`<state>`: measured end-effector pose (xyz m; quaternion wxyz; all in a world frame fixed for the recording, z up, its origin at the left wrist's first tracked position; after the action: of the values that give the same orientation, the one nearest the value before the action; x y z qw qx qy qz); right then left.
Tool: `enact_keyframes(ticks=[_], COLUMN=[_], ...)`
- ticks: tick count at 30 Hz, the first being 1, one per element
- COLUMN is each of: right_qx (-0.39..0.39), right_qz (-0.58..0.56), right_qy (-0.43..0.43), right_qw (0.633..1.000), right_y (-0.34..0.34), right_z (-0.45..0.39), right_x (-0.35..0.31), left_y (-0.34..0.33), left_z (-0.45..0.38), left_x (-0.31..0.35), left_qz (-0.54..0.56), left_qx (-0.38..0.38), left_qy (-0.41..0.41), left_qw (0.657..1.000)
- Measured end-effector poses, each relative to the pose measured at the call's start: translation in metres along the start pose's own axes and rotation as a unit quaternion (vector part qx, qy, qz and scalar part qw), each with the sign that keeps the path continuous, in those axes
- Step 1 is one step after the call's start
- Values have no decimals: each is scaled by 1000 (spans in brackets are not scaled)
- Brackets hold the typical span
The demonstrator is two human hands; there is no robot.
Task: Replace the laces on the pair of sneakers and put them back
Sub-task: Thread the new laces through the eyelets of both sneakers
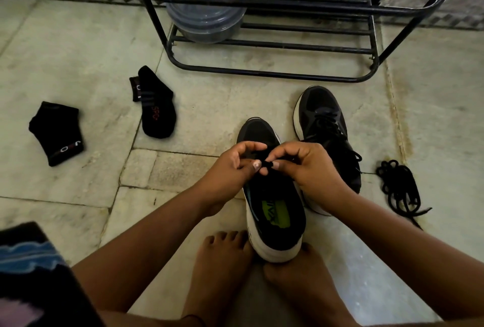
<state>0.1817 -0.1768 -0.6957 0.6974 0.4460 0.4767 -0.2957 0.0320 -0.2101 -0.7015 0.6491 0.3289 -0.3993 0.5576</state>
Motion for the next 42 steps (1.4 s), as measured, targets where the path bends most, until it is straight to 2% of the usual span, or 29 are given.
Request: enact_keyframes(ticks=[3,6,10,14,16,19,24,29,35,38,42], right_qx=[0,-18,-16,-23,-50,-79,-51,24,95,105,78], right_qz=[159,235,229,186,180,186,215,258,238,237,237], right_qy=[141,185,178,76,50,44,88,137,143,136,142], right_qw=[977,954,957,979,981,978,971,956,956,956,958], right_y=[3,5,4,7,7,9,7,2,-6,-6,-8], right_z=[1,4,4,1,1,0,3,11,18,18,19], right_x=[-5,-7,-10,-9,-9,-10,-11,-7,-6,-3,0], left_y=[1,3,2,2,2,1,-2,-1,-4,-4,4], left_z=[-2,-2,0,4,6,10,14,14,14,13,10], left_x=[-4,-5,-2,7,12,17,13,7,10,13,7], left_qz=[13,-10,-56,-126,-187,-276,-323,-222,-186,-148,-50], left_qx=[3,12,25,38,47,52,72,54,22,0,-22], left_qy=[42,35,-14,-86,-137,-192,-183,-90,-62,-44,24], left_qw=[999,999,998,988,972,940,926,969,980,988,998])
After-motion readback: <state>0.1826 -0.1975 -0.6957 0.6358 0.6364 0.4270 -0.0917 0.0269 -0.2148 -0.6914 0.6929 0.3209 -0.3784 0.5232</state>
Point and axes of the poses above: each hand's wrist, its own z-axis away from the middle knuckle, its own y-axis out of the back of the hand, x = y × z, the point moved 3 cm from there along -z, towards the middle knuckle, and after that the axes turned 2 degrees about -z, right-handed, at the moved point
